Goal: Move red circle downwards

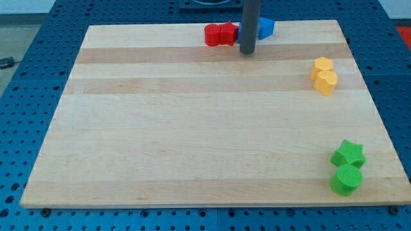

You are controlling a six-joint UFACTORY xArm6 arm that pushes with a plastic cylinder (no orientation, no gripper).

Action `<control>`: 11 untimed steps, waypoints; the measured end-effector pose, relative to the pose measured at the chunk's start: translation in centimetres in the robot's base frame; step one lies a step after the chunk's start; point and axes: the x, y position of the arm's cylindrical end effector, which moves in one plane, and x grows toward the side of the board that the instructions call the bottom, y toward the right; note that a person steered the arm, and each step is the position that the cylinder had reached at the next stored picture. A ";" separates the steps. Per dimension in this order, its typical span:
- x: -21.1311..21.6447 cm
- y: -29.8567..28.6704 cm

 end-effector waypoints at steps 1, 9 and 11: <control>0.7 -3.9; -4.5 -8.9; -10.9 -11.1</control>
